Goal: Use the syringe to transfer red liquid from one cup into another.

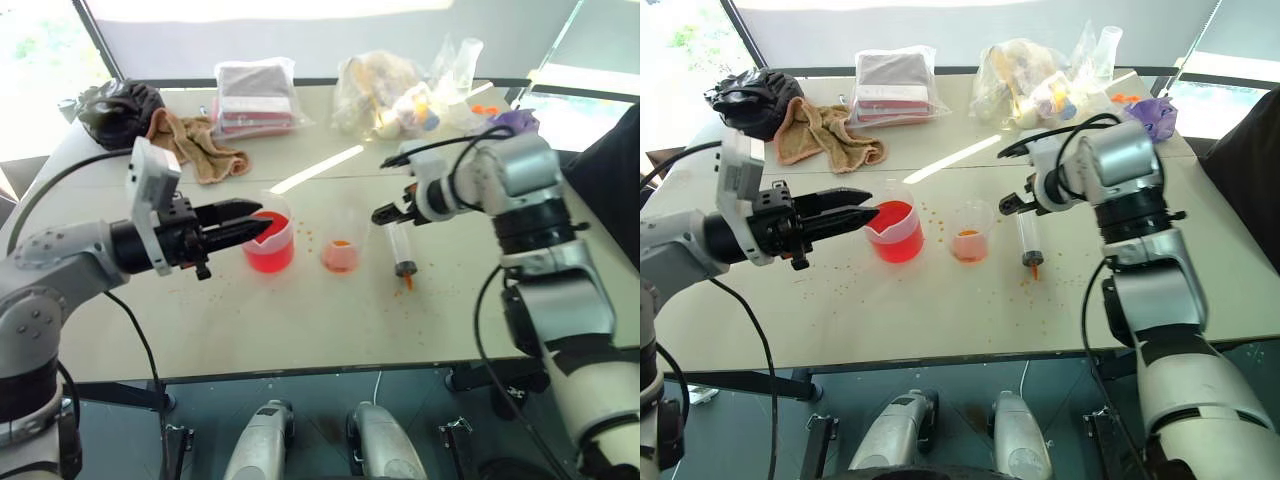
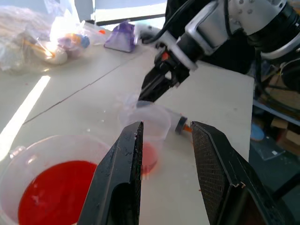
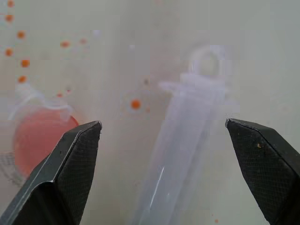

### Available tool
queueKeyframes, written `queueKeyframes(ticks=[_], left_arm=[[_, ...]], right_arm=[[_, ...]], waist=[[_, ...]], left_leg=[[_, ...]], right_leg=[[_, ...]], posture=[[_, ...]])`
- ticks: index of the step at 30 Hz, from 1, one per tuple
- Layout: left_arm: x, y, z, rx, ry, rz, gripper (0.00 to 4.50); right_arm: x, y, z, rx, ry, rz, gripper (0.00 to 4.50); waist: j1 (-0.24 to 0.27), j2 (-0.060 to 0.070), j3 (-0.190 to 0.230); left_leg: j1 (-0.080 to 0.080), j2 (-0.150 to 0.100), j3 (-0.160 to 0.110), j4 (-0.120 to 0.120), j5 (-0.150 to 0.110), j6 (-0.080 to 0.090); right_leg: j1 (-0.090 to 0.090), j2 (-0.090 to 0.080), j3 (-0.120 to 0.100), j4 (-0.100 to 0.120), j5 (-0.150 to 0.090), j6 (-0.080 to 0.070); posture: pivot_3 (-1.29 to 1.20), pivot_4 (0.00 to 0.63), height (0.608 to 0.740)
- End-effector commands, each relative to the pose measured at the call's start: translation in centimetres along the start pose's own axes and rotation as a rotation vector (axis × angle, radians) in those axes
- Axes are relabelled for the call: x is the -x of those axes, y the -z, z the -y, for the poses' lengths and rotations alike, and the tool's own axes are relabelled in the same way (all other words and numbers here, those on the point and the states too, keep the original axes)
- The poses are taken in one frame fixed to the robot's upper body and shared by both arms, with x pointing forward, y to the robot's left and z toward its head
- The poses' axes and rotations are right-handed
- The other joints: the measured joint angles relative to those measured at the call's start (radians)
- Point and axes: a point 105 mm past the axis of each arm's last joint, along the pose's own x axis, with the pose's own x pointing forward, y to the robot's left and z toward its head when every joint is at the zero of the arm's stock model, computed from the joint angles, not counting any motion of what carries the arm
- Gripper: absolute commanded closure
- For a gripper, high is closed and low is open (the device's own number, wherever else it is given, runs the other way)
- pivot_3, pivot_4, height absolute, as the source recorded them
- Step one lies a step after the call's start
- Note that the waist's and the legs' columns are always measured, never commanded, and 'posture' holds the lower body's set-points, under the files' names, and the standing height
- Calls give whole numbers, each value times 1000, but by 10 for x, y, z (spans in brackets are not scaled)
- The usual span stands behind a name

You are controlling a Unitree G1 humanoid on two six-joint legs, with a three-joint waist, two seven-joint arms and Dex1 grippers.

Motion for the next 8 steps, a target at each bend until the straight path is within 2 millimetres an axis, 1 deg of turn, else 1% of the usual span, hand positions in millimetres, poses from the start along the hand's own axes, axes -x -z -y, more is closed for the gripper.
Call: queueKeyframes(ticks=[1, 2, 4, 6, 8], left_arm=[[20, -9, 1, -43, -41, -8, 2806], [23, -10, 1, -43, -48, -14, 2806], [31, -12, -1, -43, -54, -31, 2806], [36, -13, -2, -46, -54, -51, 2806], [39, -14, -7, -47, -69, -61, 2806]], right_arm=[[64, -33, -2, 251, -61, 234, 95], [74, -34, -4, 299, -78, 256, 95], [96, -26, -22, 397, -231, 291, 95], [110, -11, -36, 522, -336, 282, 95], [117, 4, -42, 589, -402, 248, 95]], waist=[[2, 0, 1], [2, 0, 1], [-2, 0, 1], [-7, 0, 1], [-8, 0, 1]], left_leg=[[0, 0, 0, 0, 0, 0], [-1, 0, 0, 0, 0, 0], [0, 0, 0, -1, -1, 1], [1, 2, 1, -1, -2, 1], [2, 3, 2, -1, -2, 1]], right_leg=[[0, 0, 0, 0, 0, 0], [-1, -1, 0, -1, 0, 0], [0, -1, 0, -2, 0, 0], [1, 0, 0, -2, 0, 0], [1, 0, 1, -3, 0, 0]], posture=[[0, 150, 736], [0, 150, 736], [0, 150, 736], [0, 150, 736], [0, 150, 736]])
